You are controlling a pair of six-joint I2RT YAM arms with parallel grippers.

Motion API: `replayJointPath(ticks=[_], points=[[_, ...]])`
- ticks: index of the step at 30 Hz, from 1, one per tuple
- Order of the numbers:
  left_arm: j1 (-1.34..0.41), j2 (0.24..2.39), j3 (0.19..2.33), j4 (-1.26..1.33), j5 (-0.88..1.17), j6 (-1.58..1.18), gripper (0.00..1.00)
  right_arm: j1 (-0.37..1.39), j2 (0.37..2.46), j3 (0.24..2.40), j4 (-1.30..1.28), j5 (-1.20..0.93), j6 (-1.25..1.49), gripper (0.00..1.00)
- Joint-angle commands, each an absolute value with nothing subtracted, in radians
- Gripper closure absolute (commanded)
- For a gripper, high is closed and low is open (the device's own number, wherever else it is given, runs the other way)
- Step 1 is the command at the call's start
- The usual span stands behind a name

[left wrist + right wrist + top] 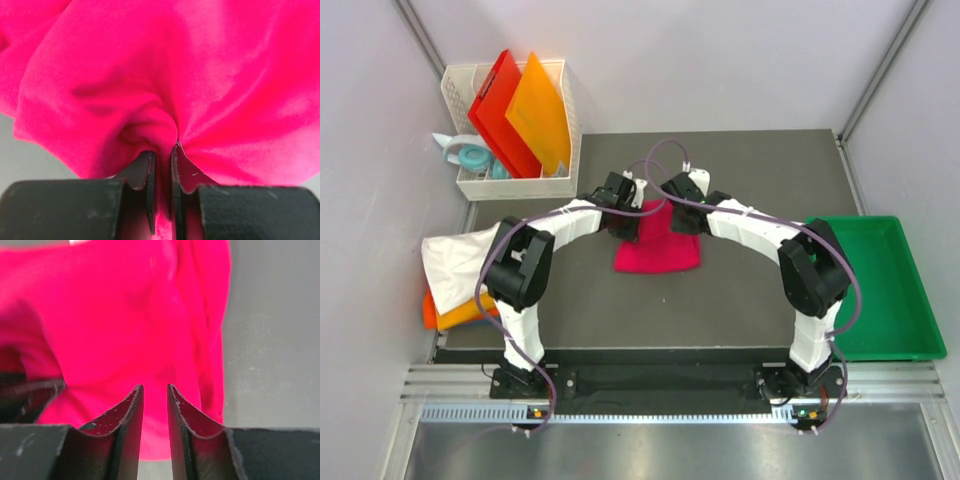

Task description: Fold and stack the t-shirts

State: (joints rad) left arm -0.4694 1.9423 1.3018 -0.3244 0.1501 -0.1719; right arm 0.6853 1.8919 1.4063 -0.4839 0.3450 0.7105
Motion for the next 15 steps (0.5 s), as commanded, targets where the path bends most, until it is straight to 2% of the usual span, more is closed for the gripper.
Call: replayJointPath(ticks=[1, 15], points=[[-0.497, 1.81, 1.328, -0.522, 0.133, -0.046, 1.0, 0.701, 1.763, 1.384, -0.426, 0.364, 0.736, 0.74], [-0.565, 1.498, 1.385, -0.729, -0.077, 0.072, 1.0, 0.701, 1.542, 1.155, -0.365, 0.416, 0.73, 0.74]])
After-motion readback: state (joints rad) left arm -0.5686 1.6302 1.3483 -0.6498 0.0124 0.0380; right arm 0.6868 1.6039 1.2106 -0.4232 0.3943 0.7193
